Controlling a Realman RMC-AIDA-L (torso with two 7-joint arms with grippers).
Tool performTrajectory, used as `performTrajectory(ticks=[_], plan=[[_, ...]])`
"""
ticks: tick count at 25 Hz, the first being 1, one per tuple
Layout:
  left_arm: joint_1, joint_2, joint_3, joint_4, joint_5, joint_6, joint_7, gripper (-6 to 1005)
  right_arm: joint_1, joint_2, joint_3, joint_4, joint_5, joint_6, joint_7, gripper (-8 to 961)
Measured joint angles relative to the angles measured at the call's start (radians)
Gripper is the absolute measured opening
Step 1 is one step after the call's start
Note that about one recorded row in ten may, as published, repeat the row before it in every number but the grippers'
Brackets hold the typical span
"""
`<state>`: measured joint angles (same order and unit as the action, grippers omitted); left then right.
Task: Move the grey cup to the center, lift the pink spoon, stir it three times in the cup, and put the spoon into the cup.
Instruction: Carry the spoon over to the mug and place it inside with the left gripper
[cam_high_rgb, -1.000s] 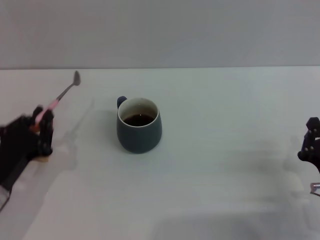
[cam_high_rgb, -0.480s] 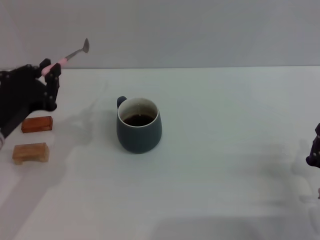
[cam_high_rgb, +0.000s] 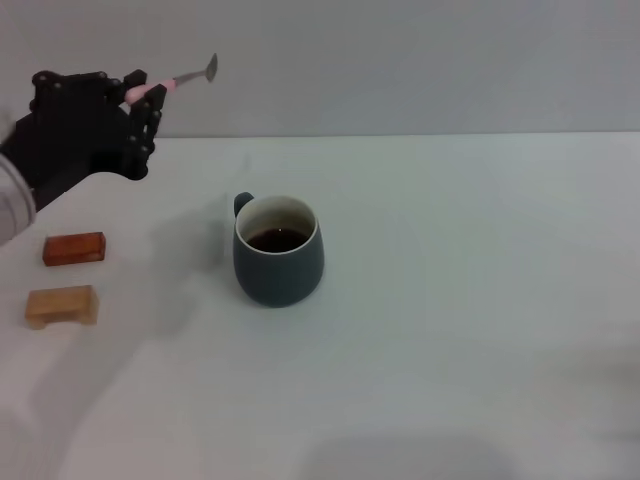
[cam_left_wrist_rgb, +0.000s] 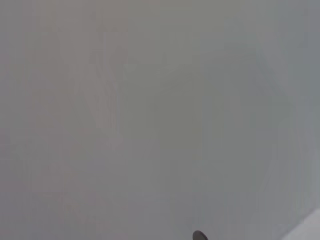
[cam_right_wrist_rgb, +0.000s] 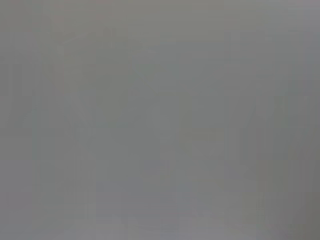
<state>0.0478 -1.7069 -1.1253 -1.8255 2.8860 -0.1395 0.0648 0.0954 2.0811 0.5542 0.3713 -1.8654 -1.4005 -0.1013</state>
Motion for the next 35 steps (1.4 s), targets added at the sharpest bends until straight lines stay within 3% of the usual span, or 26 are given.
performTrajectory(ticks=[1,4,6,7,8,9,10,11,12,14,15,16,17,18,26,35], plan=[[-0.01,-0.012,-0.008,-0.041,-0.004,-0.081,0.038,143,-0.007,0.0,0.001,-0.017,0.04,-0.002,0.001,-1],[-0.02,-0.028,-0.015,-0.075,-0.01,-0.149,0.075,143,-0.012,-0.001,0.001,-0.032,0.069,-0.002,0.004,-1],[-0.04,-0.056,-0.04,-0.123,-0.068,-0.261,0.177,143,-0.014,0.0,0.001,-0.048,0.1,-0.001,0.004,-1],[-0.04,-0.056,-0.04,-0.123,-0.068,-0.261,0.177,143,-0.014,0.0,0.001,-0.048,0.1,-0.001,0.004,-1],[-0.053,-0.083,-0.074,-0.15,-0.151,-0.343,0.282,143,-0.014,0.0,0.001,-0.051,0.112,0.0,0.005,-1],[-0.053,-0.083,-0.074,-0.15,-0.151,-0.343,0.282,143,-0.014,0.0,0.001,-0.053,0.118,0.001,0.005,-1],[-0.058,-0.101,-0.099,-0.161,-0.203,-0.394,0.35,143,-0.014,0.0,0.001,-0.056,0.124,0.002,0.005,-1],[-0.067,-0.156,-0.169,-0.175,-0.297,-0.5,0.487,143,-0.014,0.001,0.001,-0.061,0.129,0.004,0.005,-1],[-0.067,-0.156,-0.169,-0.175,-0.297,-0.5,0.487,143,-0.014,0.001,0.001,-0.061,0.129,0.004,0.005,-1],[-0.076,-0.229,-0.256,-0.18,-0.368,-0.609,0.615,143,-0.012,0.001,0.001,-0.065,0.133,0.005,0.005,-1],[-0.076,-0.229,-0.256,-0.18,-0.368,-0.609,0.615,143,-0.011,0.0,0.001,-0.066,0.136,0.006,0.005,-1],[-0.082,-0.267,-0.3,-0.181,-0.39,-0.669,0.675,143,-0.01,0.0,0.001,-0.067,0.139,0.006,0.005,-1],[-0.111,-0.338,-0.394,-0.183,-0.424,-0.801,0.78,143,-0.01,0.0,0.001,-0.067,0.139,0.006,0.005,-1],[-0.124,-0.348,-0.416,-0.183,-0.43,-0.836,0.798,143,-0.009,0.0,0.001,-0.067,0.14,0.007,0.006,-1],[-0.201,-0.346,-0.479,-0.186,-0.41,-1.007,0.799,144,-0.006,0.002,0.001,-0.075,0.153,0.023,0.008,0],[-0.221,-0.349,-0.483,-0.186,-0.372,-1.13,0.816,144,0.004,0.002,0.001,-0.072,0.177,0.046,0.008,0]])
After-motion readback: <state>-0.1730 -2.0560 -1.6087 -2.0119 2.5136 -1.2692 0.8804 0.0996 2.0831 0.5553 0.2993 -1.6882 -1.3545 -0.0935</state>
